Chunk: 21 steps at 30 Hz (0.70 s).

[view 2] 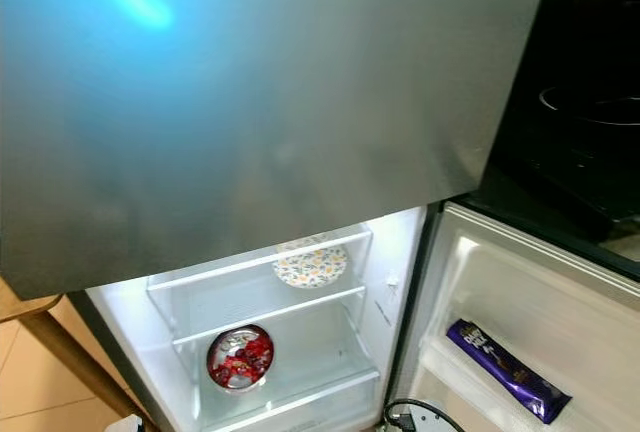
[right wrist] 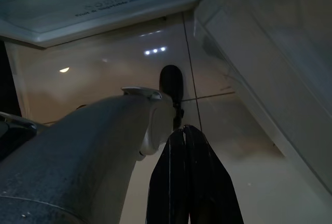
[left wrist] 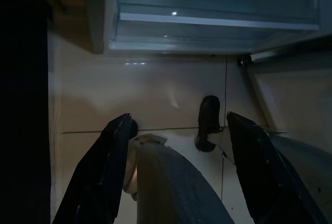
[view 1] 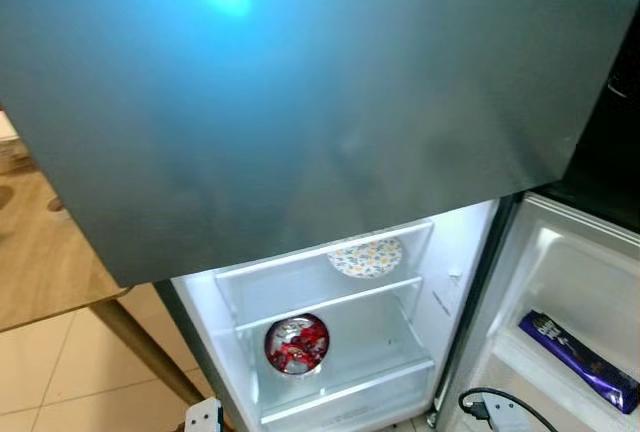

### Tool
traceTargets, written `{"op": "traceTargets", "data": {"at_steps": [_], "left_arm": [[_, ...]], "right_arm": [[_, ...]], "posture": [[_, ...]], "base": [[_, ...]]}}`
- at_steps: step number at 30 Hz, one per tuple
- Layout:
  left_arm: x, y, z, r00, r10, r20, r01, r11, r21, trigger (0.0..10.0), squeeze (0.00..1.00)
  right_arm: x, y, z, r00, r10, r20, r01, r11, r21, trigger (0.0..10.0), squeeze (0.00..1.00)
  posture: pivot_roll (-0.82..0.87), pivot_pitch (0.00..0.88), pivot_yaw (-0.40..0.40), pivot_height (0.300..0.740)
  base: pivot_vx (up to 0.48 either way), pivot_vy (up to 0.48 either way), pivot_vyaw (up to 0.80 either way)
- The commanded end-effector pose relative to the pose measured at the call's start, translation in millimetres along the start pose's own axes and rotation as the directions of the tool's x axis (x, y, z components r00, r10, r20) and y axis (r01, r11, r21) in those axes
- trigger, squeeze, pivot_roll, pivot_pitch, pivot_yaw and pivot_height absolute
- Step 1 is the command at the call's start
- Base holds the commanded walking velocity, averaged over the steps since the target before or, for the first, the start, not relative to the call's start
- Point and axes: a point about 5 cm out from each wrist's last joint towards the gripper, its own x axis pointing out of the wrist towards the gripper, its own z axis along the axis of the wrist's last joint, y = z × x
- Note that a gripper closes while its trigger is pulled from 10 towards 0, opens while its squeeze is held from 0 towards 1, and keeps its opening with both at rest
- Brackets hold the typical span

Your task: Restocking fridge

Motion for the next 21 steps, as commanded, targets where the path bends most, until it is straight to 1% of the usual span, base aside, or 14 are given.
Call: {"op": "traceTargets", "data": {"at_steps": [1,6,21], "left_arm": [[-0.1,-2.0,-5.4,1.0,-0.004,-0.024,0.005,1.0,0.007,10.0,0.0],[-0.8,-2.5,-9.8,0.999,-0.007,-0.036,0.007,1.0,0.009,10.0,0.0],[-1.2,-1.4,-9.6,0.999,-0.007,-0.037,0.007,1.0,0.014,10.0,0.0]], "right_arm": [[0.1,1.0,-2.1,1.0,-0.003,-0.007,0.003,1.0,0.001,10.0,0.0],[-0.4,0.1,-4.2,1.0,-0.004,-0.011,0.004,1.0,-0.001,10.0,0.0],[-0.4,1.5,-5.5,1.0,0.004,-0.013,-0.004,1.0,-0.004,10.0,0.0]], "posture": [[-0.11,0.0,0.003,0.74],[-0.11,0.0,0.003,0.74],[-0.11,0.0,0.003,0.74]], "base": [[-0.375,0.0,0.0],[-0.402,0.0,0.0],[-0.446,0.0,0.0]]}}
